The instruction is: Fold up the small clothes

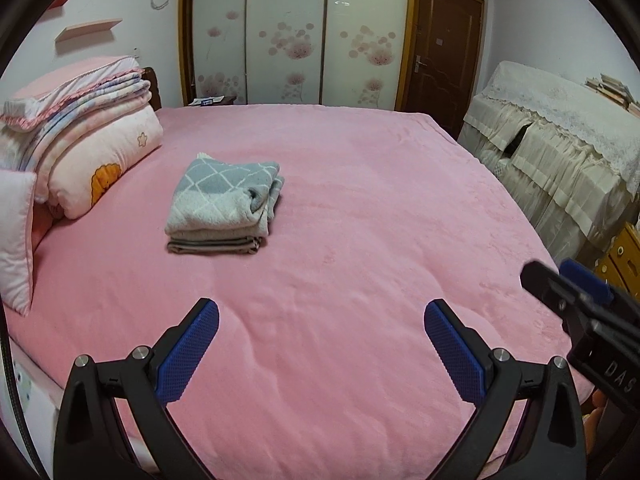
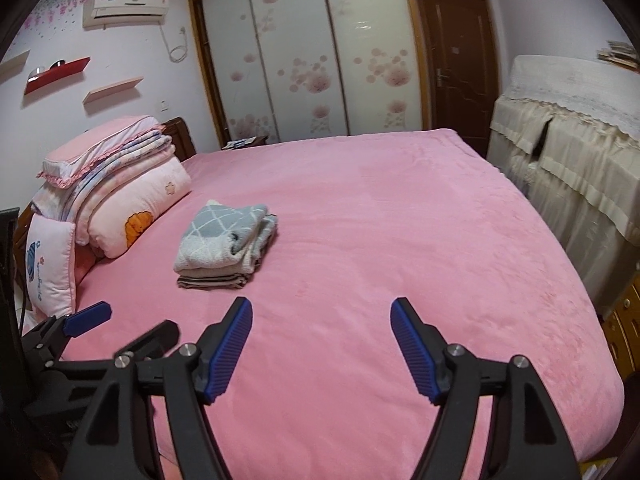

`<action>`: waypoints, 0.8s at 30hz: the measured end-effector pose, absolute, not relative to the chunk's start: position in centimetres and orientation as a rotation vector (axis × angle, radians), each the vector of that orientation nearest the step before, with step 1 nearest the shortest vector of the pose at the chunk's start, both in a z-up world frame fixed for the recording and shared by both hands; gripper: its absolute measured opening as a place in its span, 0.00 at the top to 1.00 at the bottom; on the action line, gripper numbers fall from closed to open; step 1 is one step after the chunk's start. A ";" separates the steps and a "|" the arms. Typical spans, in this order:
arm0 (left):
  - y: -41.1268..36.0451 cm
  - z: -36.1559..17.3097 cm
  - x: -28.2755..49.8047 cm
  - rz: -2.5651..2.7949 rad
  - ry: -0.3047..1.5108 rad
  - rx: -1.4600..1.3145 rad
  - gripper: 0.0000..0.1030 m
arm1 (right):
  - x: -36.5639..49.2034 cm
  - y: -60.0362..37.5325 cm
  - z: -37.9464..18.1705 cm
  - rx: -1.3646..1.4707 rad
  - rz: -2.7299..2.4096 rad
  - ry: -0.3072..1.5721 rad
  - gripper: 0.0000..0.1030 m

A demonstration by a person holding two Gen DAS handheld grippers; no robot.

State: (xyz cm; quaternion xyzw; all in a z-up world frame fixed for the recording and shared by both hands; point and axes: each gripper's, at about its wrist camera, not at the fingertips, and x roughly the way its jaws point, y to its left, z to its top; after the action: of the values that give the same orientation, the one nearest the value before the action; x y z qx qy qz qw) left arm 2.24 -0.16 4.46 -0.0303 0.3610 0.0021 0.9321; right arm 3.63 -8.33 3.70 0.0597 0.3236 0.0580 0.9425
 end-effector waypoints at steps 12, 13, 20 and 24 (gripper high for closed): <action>-1.4 2.4 0.6 -0.016 0.790 -0.120 0.01 | 0.7 -9.9 1.8 0.070 0.117 0.682 0.30; -1.5 2.3 0.6 -0.018 0.792 -0.119 0.01 | 0.7 -10.0 1.8 0.069 0.116 0.682 0.30; -2.4 1.5 0.6 -0.013 0.815 -0.096 0.01 | 0.9 -10.4 1.4 0.068 0.121 0.688 0.30; -2.3 1.4 0.9 -0.012 0.826 -0.100 0.01 | 0.9 -10.4 1.3 0.068 0.121 0.687 0.30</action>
State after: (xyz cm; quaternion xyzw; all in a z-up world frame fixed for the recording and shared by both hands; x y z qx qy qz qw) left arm 0.89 -2.34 1.39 -0.0485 0.4012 -0.0058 0.9147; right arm 0.90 -10.43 1.32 0.0333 0.3366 0.0592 0.9392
